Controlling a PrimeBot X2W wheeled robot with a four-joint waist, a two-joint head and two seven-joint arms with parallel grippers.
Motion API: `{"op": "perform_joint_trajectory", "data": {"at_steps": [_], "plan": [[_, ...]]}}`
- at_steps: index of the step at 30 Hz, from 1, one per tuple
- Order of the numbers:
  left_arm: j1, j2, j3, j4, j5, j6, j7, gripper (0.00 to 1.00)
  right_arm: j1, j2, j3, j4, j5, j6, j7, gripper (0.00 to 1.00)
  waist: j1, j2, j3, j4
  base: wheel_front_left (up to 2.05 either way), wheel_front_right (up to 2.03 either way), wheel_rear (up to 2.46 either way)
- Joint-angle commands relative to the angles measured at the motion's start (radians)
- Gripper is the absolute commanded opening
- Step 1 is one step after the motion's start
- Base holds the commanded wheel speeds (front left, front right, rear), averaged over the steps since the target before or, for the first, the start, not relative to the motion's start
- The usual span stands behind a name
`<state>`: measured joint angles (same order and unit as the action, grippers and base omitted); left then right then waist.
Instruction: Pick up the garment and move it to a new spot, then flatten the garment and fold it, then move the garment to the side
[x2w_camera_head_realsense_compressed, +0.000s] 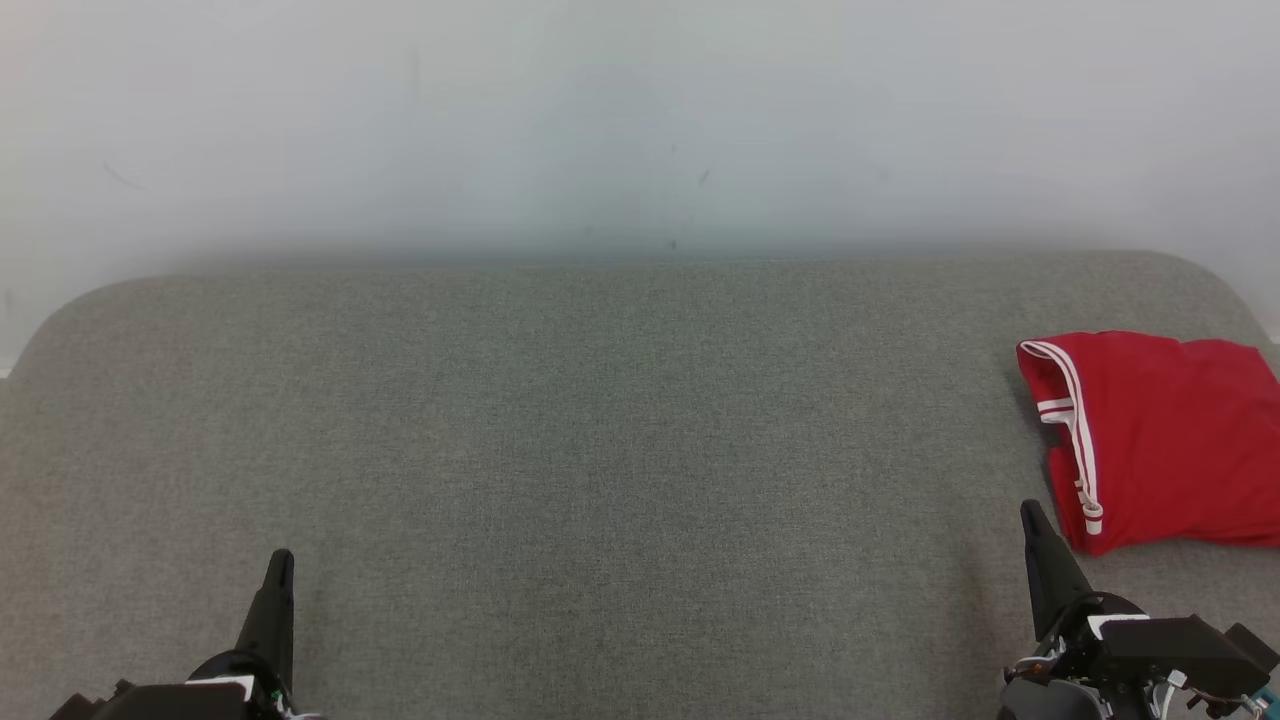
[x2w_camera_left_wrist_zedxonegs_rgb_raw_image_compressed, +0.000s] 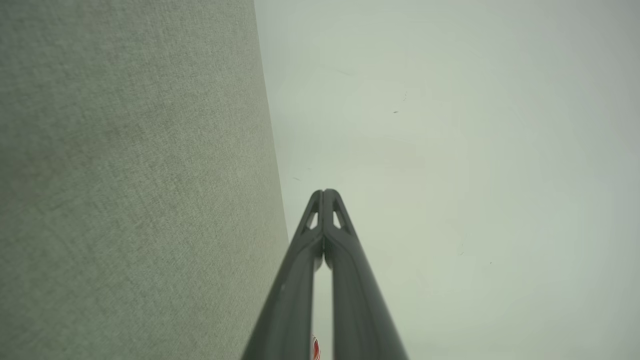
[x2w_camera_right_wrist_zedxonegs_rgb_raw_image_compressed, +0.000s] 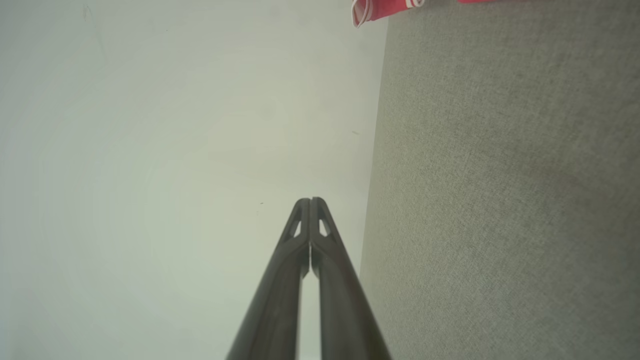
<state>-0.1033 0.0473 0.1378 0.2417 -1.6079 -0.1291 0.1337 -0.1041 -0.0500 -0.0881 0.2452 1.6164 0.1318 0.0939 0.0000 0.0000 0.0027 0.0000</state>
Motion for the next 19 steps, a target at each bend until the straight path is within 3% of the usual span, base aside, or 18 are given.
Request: {"op": "perform_joint_trajectory", "data": {"at_steps": [1,19], "plan": [[-0.004,0.006,0.003,0.0,-0.005,-0.003,0.003,0.0,-0.011,0.0,-0.002,-0.001,-0.001,-0.002,0.003,0.0,0.0,0.0,0.0,0.0,0.0,0.0,0.0],[-0.004,0.006,0.003,0.0,-0.005,-0.003,0.003,0.0,-0.011,0.0,-0.002,-0.001,-0.001,-0.002,0.003,0.0,0.0,0.0,0.0,0.0,0.0,0.0,0.0]]}}
